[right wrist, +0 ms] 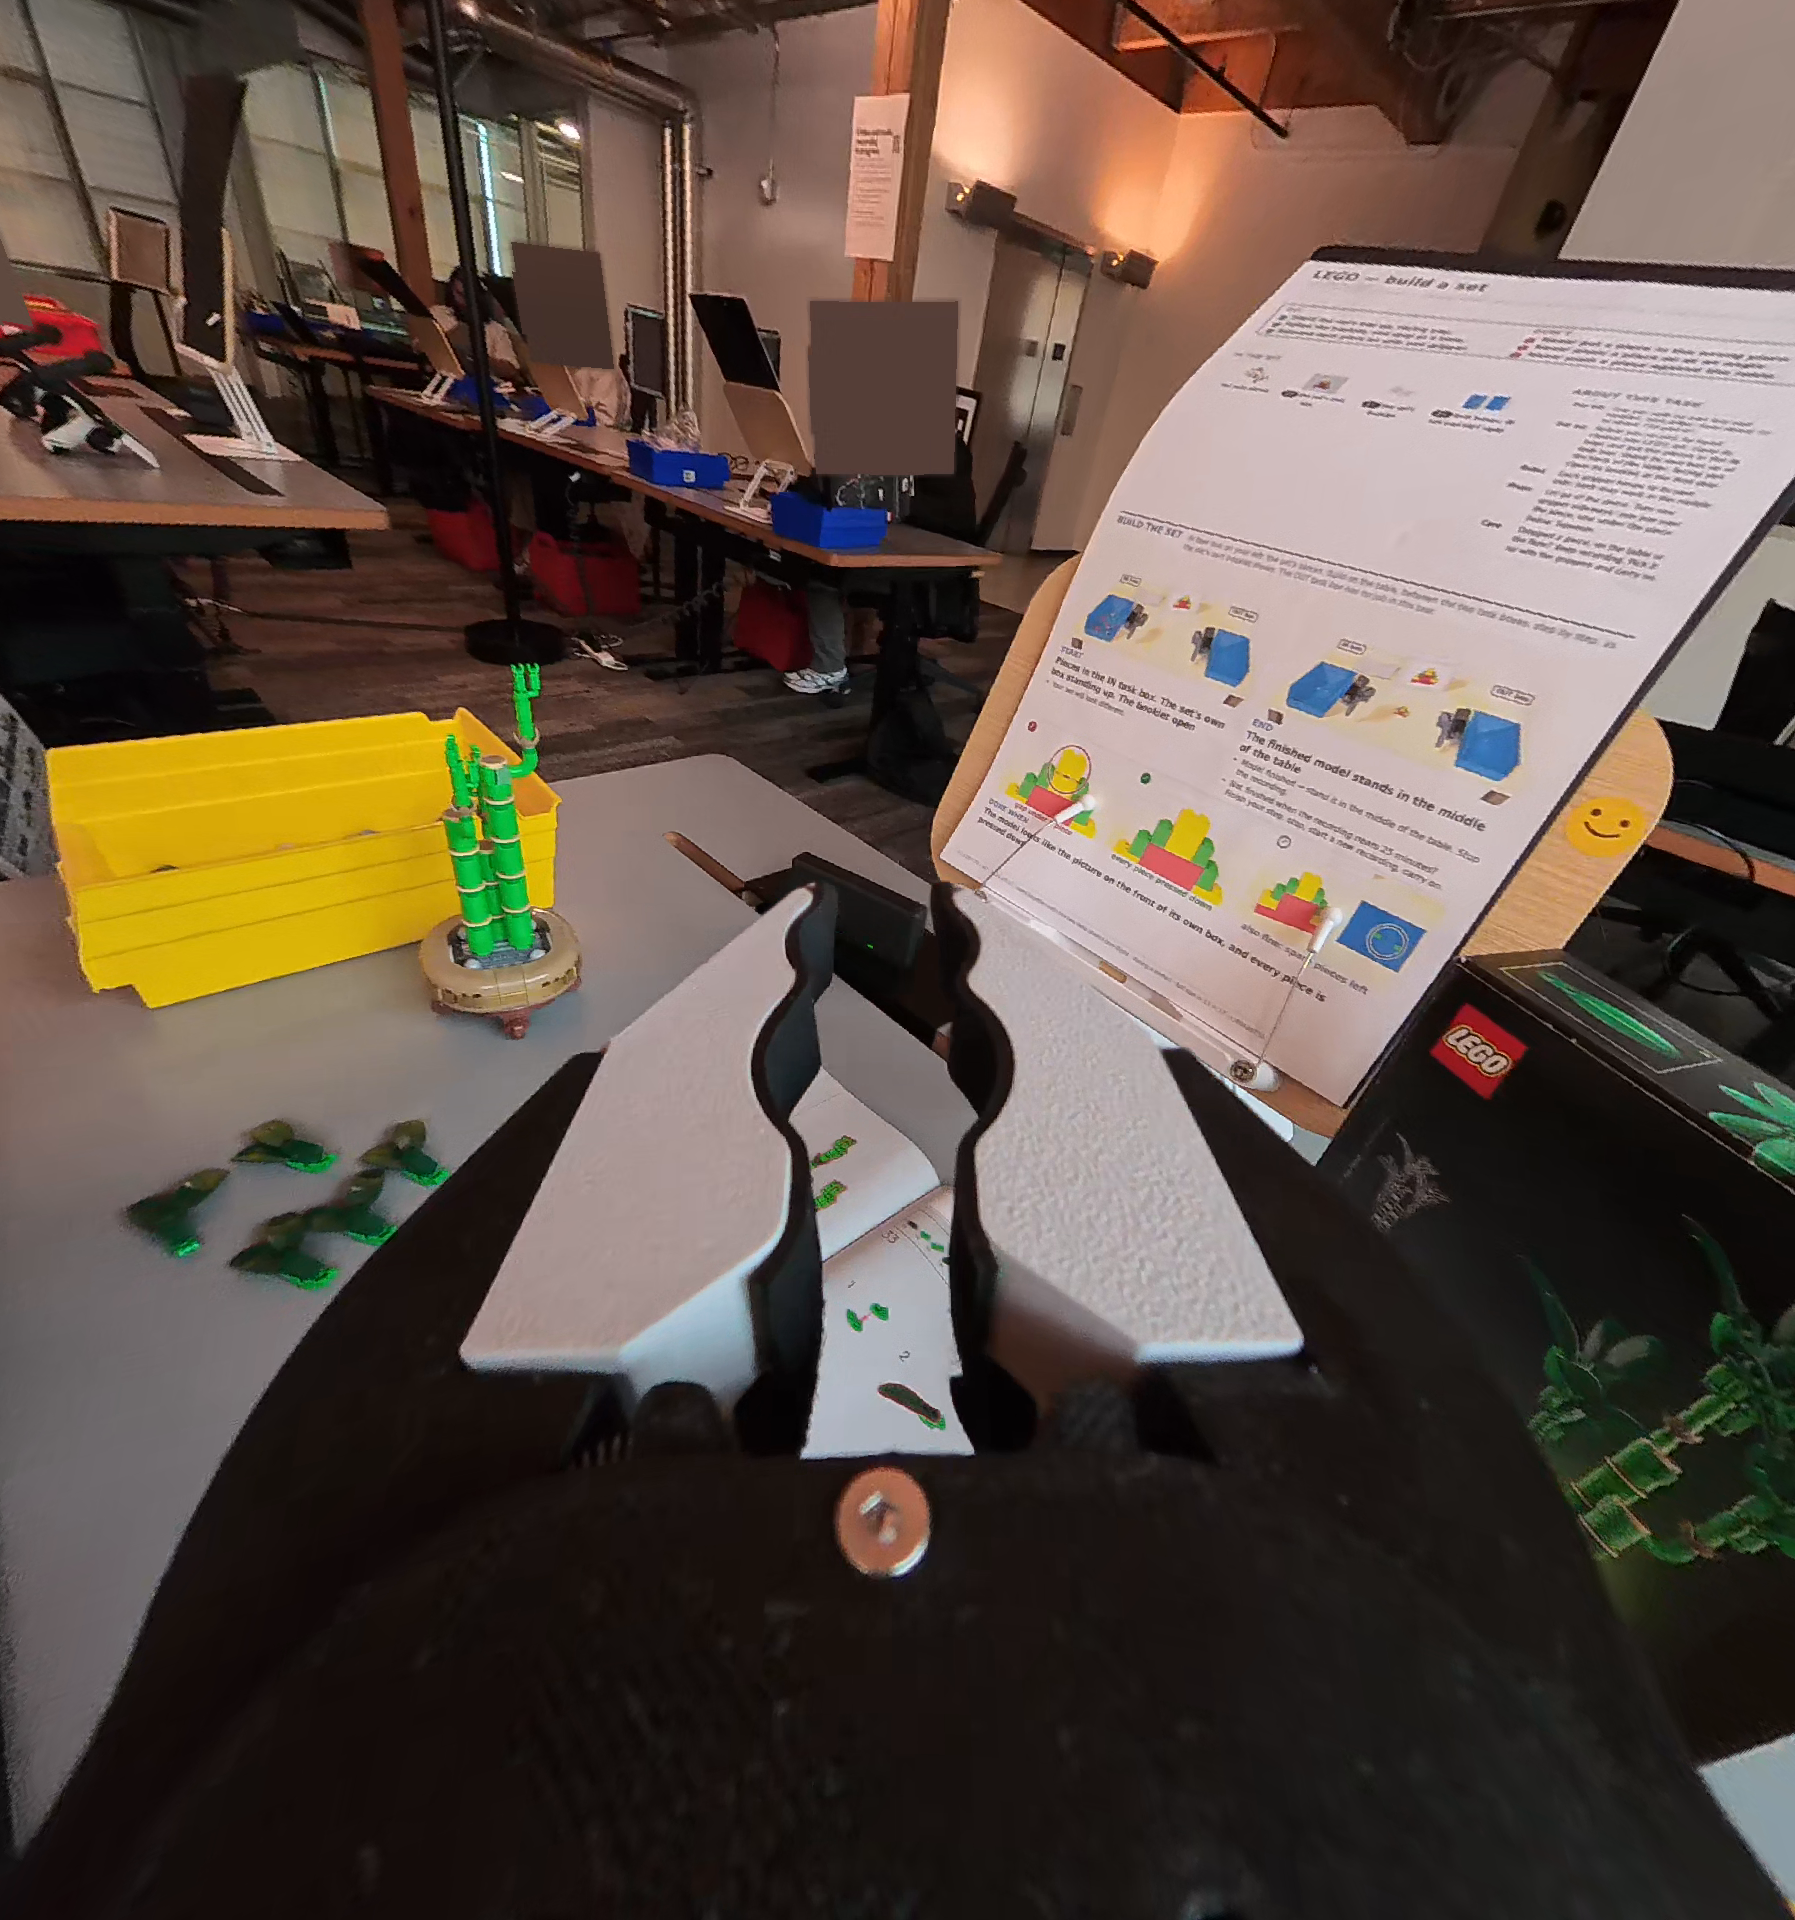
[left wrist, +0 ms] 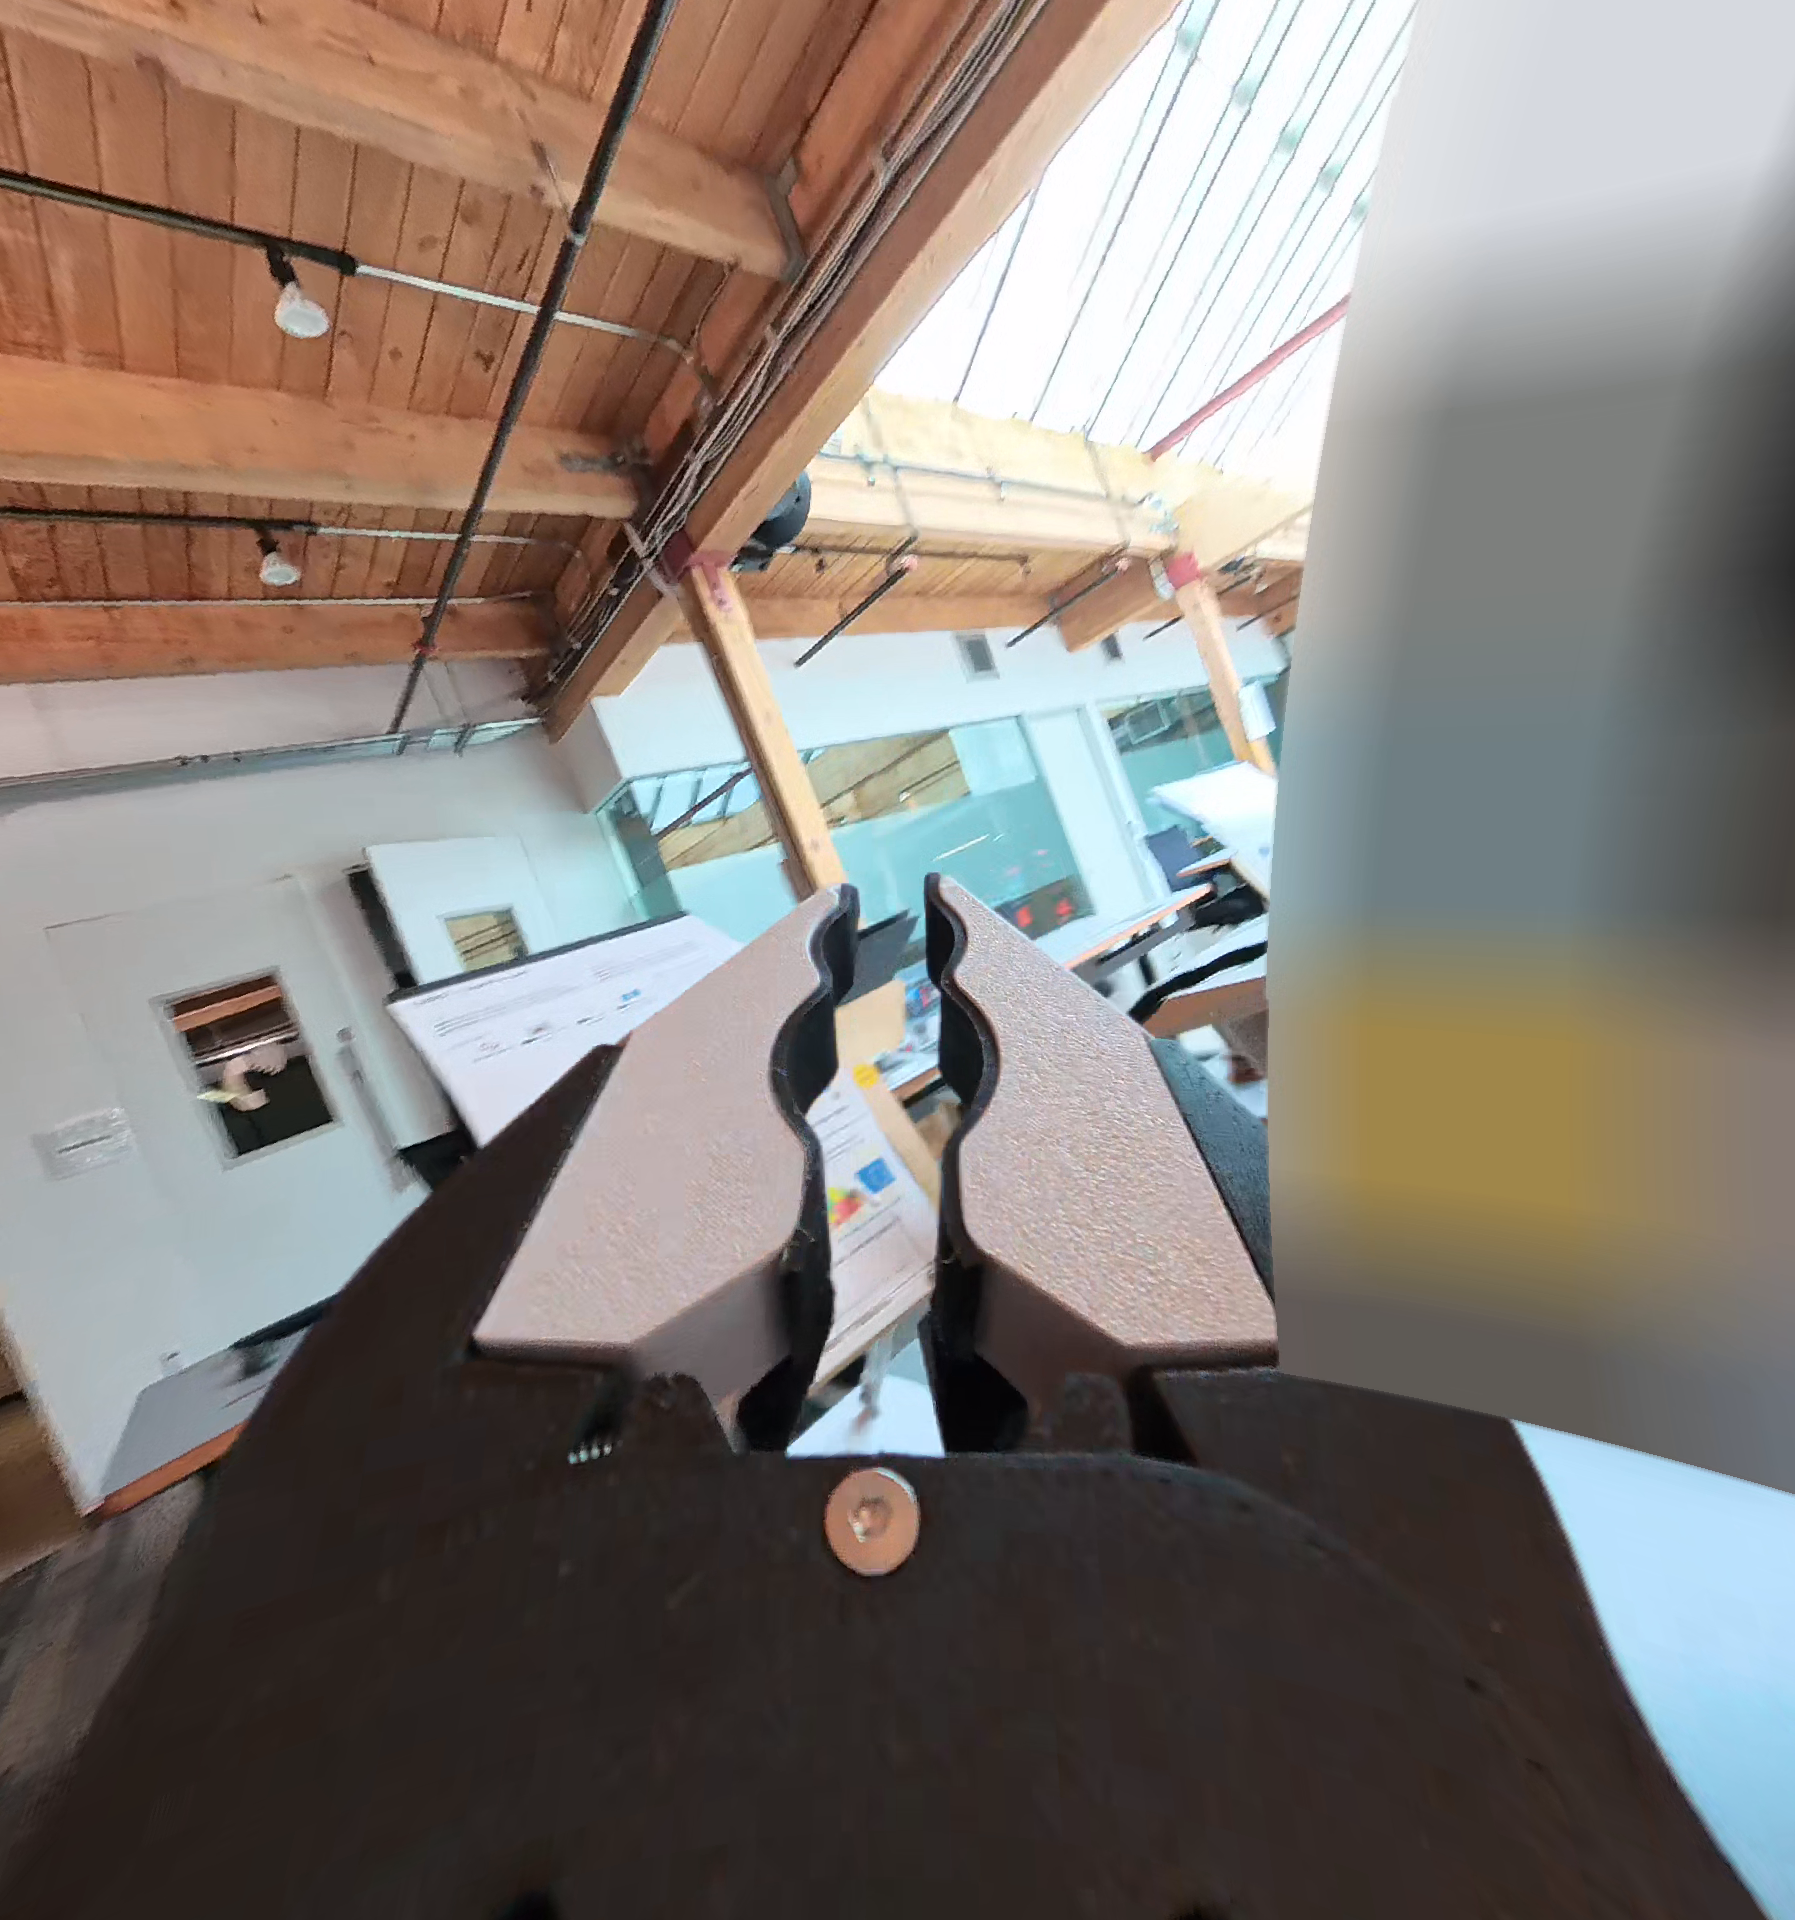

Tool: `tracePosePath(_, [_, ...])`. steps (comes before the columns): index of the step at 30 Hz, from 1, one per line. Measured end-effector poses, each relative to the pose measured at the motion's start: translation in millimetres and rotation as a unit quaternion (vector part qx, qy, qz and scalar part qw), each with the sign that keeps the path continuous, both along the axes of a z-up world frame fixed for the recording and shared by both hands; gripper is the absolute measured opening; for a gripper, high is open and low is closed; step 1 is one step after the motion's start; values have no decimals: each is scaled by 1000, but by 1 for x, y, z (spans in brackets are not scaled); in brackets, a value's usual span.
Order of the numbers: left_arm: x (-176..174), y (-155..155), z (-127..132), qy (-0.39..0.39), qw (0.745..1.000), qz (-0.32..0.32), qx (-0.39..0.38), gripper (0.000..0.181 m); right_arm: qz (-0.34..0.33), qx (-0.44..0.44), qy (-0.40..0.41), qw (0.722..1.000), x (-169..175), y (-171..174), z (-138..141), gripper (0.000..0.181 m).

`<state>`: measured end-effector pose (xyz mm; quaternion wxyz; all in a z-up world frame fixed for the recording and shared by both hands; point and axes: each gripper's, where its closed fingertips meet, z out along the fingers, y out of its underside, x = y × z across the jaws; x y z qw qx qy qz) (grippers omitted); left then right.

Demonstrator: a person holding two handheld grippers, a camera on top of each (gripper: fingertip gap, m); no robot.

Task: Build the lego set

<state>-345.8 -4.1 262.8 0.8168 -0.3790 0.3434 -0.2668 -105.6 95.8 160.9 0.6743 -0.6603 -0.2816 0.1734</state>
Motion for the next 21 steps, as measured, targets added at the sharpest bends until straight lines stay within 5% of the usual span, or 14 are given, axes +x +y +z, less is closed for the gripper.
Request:
tracePosePath(5, [-43,-9,9,-43,985,165,-3,12,20,-4,-14,1000,0,3,-8,17])
tracePosePath(8, [-79,-17,-11,-58,970,235,-35,12,39,-7,-17,999,-4,1,-10,17])
tracePosePath(12, [-148,14,-95,-26,925,340,-169,18,50,21,-63,997,-9,-7,-11,17])
tracePosePath(16, [-239,46,-185,78,845,447,-283,21,36,25,-92,995,-13,-5,-17,18])
tracePosePath(21, [-308,73,-260,193,767,458,-405,24,26,27,-124,992,-23,-4,-23,17])
